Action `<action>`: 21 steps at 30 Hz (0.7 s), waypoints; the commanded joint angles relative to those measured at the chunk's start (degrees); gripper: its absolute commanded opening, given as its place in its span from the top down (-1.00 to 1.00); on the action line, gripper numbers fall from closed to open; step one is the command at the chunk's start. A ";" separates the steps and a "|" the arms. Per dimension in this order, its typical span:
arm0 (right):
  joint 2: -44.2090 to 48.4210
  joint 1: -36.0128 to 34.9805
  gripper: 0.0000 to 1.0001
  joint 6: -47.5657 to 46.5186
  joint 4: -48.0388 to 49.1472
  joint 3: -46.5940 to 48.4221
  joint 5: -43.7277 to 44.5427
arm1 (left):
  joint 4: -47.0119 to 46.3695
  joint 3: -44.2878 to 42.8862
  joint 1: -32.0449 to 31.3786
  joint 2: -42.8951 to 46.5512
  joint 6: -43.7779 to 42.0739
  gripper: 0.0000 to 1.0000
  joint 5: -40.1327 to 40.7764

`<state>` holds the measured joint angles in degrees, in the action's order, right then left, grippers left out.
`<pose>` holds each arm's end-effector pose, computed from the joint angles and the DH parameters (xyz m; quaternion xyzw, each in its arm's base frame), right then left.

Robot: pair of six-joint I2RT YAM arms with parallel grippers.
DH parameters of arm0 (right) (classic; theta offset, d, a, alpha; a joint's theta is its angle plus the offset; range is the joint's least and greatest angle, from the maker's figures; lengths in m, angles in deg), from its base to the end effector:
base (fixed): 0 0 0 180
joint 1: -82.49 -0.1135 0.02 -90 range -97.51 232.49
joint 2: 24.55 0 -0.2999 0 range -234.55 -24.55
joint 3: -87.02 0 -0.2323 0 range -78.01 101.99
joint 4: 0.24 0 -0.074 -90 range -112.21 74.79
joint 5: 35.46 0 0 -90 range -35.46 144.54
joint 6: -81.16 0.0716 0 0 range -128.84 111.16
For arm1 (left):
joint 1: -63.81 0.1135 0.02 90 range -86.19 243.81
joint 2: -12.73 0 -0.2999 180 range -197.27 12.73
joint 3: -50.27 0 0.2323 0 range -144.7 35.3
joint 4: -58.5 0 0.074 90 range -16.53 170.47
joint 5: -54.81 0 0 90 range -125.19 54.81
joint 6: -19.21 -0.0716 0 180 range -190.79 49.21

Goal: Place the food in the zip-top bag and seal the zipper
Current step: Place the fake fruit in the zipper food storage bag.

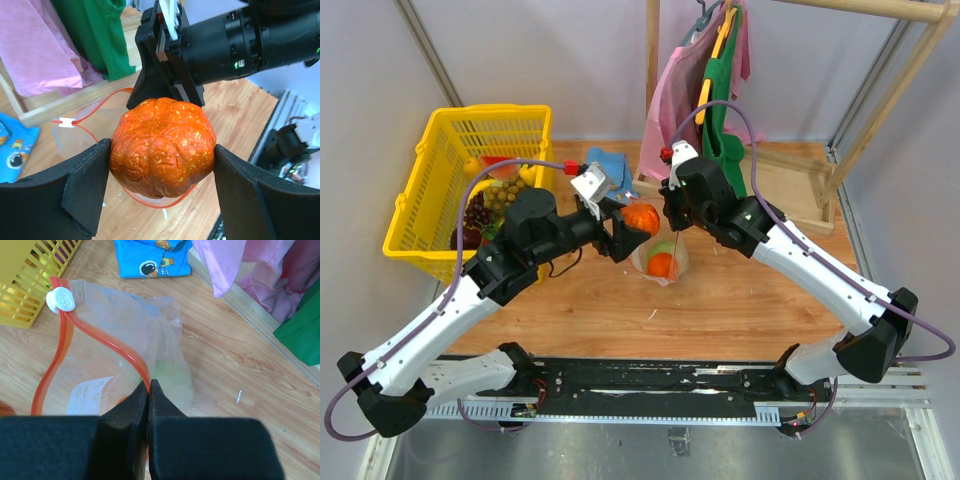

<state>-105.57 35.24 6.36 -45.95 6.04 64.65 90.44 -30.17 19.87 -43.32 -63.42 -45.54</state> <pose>0.2278 0.2279 0.4143 -0.1915 0.8320 0.2026 0.4797 0.1403 -0.1531 0.4392 0.2915 0.6926 -0.3453 0.5623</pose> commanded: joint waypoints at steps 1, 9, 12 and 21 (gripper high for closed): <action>0.28 -1.01 0.99 0.89 0.55 1.91 0.27 | -8.11 3.34 -1.65 0.37 -9.00 0.26 -2.39; 0.46 -1.01 0.99 0.47 0.64 1.73 0.01 | -9.93 8.17 -1.76 -0.42 -21.86 0.25 -4.57; 0.27 -1.11 0.99 0.26 0.80 1.80 -0.50 | -10.42 8.91 -1.80 -1.34 -24.38 0.24 -4.28; -0.41 -1.10 0.99 -0.18 1.08 2.22 -1.35 | -12.37 9.42 -2.17 -5.17 -30.28 0.17 -0.93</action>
<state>-105.59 35.24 6.34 -45.93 6.04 63.93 80.67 -20.97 18.58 -46.73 -88.81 -49.01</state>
